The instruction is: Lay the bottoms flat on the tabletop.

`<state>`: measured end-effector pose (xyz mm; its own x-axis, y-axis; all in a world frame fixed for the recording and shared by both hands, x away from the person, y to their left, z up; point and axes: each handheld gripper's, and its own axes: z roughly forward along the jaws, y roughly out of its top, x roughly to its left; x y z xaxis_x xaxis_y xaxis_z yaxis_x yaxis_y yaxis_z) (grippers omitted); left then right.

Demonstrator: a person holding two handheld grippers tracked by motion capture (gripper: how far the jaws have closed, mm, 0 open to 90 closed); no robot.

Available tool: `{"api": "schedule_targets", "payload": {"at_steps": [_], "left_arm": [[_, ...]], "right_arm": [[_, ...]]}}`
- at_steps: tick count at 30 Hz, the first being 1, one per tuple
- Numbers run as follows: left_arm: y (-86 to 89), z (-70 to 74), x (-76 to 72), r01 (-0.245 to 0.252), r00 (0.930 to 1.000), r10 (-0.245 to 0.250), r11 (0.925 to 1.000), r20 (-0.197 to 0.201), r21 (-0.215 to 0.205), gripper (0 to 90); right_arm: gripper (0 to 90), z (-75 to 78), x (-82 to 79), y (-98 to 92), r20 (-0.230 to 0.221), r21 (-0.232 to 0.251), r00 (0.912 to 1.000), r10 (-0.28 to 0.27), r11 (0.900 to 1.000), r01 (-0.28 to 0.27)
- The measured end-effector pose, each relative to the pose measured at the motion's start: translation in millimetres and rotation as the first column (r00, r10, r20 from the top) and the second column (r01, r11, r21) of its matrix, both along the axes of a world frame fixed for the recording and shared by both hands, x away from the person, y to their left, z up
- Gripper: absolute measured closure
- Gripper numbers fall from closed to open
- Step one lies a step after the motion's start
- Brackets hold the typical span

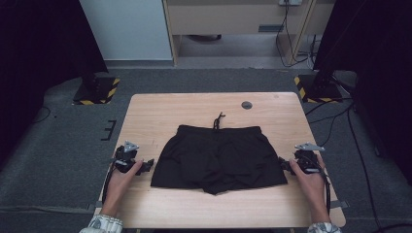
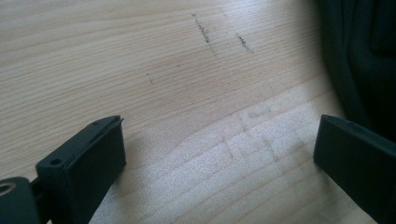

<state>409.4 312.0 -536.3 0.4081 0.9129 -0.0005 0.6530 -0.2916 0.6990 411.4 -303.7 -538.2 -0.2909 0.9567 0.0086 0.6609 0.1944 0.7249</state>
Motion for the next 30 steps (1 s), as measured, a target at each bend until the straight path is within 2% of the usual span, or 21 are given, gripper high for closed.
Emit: {"api": "schedule_targets", "payload": {"at_steps": [2,4,7,8,9,10,13,15,17,18,19,21,23,26,27,28,30], "left_arm": [[-2.8,1.9,-0.7,0.005,1.0000,-0.005,1.0000,-0.001,0.003,3.2],[-7.2,6.2,-1.8,0.010,0.9999,-0.010,0.9999,0.011,0.003,5.6],[-19.8,17.1,-4.6,0.028,0.9979,-0.027,0.9996,0.059,-0.005,6.4],[-23.0,19.1,-5.3,0.031,0.9972,-0.030,0.9995,0.069,-0.008,6.4],[-23.0,19.1,-5.3,0.031,0.9972,-0.030,0.9995,0.069,-0.008,6.7],[-32.5,23.7,-6.7,0.047,0.9951,-0.046,0.9989,0.088,-0.007,6.7],[-43.7,26.0,-7.3,0.073,0.9934,-0.069,0.9961,0.092,-0.048,10.0],[-52.6,25.0,-7.1,0.095,0.9923,-0.091,0.9943,0.085,-0.049,12.9],[-56.2,23.9,-6.9,0.104,0.9922,-0.100,0.9934,0.075,-0.050,16.9],[-65.5,19.5,-6.0,0.130,0.9909,-0.129,0.9909,0.039,-0.034,18.9],[-70.3,16.2,-5.4,0.143,0.9896,-0.143,0.9896,0.019,-0.013,22.0],[-75.1,11.7,-4.5,0.165,0.9863,-0.165,0.9861,-0.014,0.020,26.6],[-75.4,10.9,-5.3,0.190,0.9816,-0.190,0.9818,-0.020,0.002,36.1],[-76.3,11.4,-9.6,0.204,0.9789,-0.204,0.9790,-0.013,0.000,45.6],[-76.3,11.4,-9.6,0.204,0.9789,-0.204,0.9790,-0.013,0.000,49.3],[-76.9,12.3,-12.0,0.214,0.9766,-0.214,0.9768,-0.020,-0.003,52.9],[-77.1,13.1,-14.2,0.224,0.9742,-0.224,0.9746,-0.028,-0.004,57.0]], "right_arm": [[12.7,0.3,-1.8,0.6,0.000,-0.002,1.0000,-0.006,1.000,0.006],[19.7,0.8,-2.7,0.5,0.013,0.001,0.9998,-0.016,1.000,0.016],[24.6,2.3,-3.1,1.9,0.020,0.018,0.9998,-0.001,1.000,0.001],[28.8,3.7,-3.4,3.9,0.020,0.021,0.9996,0.019,1.000,-0.020],[28.8,3.7,-3.4,3.9,0.020,0.021,0.9996,0.019,1.000,-0.020],[31.2,6.3,-4.0,8.6,0.030,0.035,0.9987,0.041,0.999,-0.042],[39.4,11.2,-5.1,14.5,0.061,0.071,0.9955,0.073,0.994,-0.077],[44.9,14.8,-6.4,21.2,0.084,0.112,0.9904,0.109,0.987,-0.118],[45.8,15.6,-6.6,25.4,0.085,0.113,0.9888,0.123,0.985,-0.132],[46.5,15.6,-6.4,34.1,0.080,0.107,0.9858,0.148,0.982,-0.156],[45.9,15.1,-6.2,37.6,0.073,0.108,0.9845,0.159,0.980,-0.166],[44.2,12.3,-4.8,46.3,0.058,0.068,0.9841,0.168,0.983,-0.172],[47.6,9.7,-4.0,51.4,0.037,0.042,0.9836,0.176,0.983,-0.178],[55.7,7.5,-5.4,55.0,0.015,-0.005,0.9801,0.198,0.980,-0.198],[55.7,7.5,-5.4,55.0,0.015,-0.005,0.9801,0.198,0.980,-0.198],[62.7,7.6,-7.6,55.4,0.009,0.005,0.9778,0.209,0.978,-0.209],[66.7,8.6,-9.5,55.4,-0.004,0.015,0.9771,0.213,0.977,-0.213]]}}
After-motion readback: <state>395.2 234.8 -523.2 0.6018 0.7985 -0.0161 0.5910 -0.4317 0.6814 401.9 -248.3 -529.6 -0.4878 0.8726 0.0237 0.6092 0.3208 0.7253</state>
